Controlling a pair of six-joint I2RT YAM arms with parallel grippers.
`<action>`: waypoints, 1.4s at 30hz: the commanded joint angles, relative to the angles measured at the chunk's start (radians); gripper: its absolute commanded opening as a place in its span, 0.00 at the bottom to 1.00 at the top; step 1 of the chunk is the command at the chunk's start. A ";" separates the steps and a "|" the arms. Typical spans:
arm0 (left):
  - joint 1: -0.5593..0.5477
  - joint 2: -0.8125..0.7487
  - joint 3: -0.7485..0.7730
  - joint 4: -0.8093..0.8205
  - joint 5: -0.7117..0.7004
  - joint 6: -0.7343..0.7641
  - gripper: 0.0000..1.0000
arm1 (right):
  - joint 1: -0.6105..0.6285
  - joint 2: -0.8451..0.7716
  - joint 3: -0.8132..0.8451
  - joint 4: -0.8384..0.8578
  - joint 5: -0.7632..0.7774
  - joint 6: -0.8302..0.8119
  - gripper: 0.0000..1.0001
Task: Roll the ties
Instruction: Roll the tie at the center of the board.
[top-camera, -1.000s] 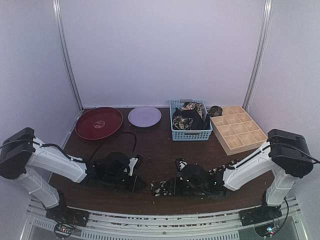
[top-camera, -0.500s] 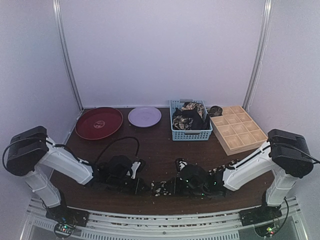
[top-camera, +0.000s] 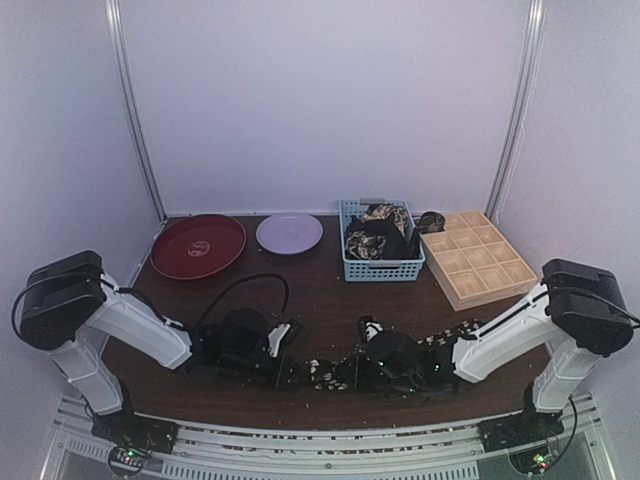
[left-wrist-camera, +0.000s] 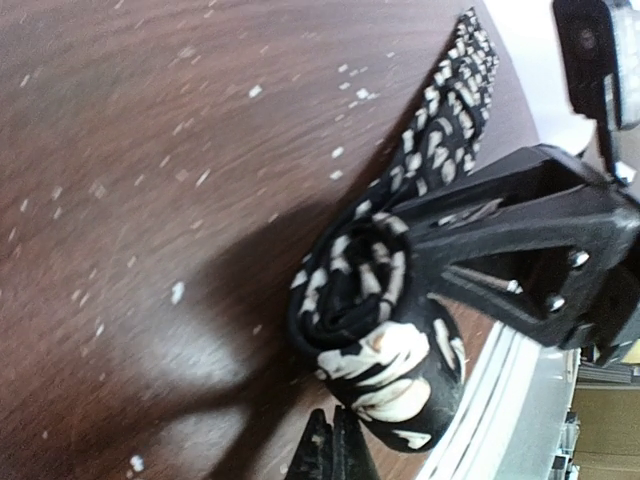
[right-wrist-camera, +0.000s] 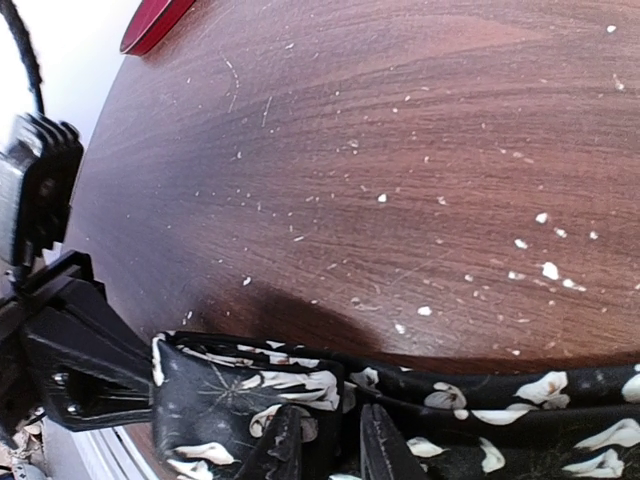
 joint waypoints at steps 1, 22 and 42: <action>-0.003 -0.006 0.052 0.040 0.020 0.009 0.00 | 0.006 -0.025 -0.022 -0.020 0.030 -0.035 0.23; -0.039 0.080 0.217 -0.145 -0.017 0.074 0.04 | 0.002 -0.085 -0.089 -0.026 0.157 -0.080 0.22; -0.054 0.175 0.380 -0.211 -0.032 0.152 0.06 | -0.001 -0.354 -0.212 -0.092 0.295 -0.058 0.29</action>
